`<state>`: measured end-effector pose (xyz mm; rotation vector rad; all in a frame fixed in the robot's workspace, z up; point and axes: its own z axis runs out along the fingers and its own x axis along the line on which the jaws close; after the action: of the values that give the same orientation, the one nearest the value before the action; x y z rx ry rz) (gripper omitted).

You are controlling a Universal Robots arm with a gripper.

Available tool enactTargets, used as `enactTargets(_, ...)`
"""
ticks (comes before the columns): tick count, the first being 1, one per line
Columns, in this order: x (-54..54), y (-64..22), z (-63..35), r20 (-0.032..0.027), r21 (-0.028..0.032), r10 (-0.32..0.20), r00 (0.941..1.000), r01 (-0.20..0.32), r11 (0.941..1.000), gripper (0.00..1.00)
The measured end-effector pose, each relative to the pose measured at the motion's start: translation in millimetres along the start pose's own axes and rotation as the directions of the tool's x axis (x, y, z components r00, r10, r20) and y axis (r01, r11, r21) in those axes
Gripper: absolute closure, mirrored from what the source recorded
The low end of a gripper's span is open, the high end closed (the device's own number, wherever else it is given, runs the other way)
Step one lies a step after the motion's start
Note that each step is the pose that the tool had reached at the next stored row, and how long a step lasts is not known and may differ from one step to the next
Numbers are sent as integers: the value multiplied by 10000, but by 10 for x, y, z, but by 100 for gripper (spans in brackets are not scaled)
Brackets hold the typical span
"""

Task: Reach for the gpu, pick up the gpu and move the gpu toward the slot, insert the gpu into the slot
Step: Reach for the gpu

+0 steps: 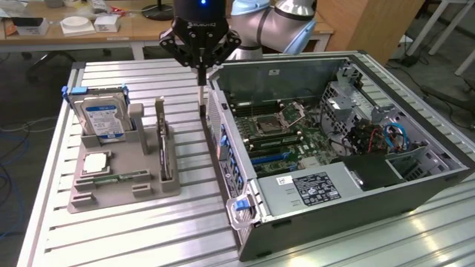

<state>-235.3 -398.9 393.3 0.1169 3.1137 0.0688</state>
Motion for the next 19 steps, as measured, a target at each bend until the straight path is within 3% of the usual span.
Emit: enactTargets(19,482,-36,-13,0,1,1,10000,-1,10000,90)
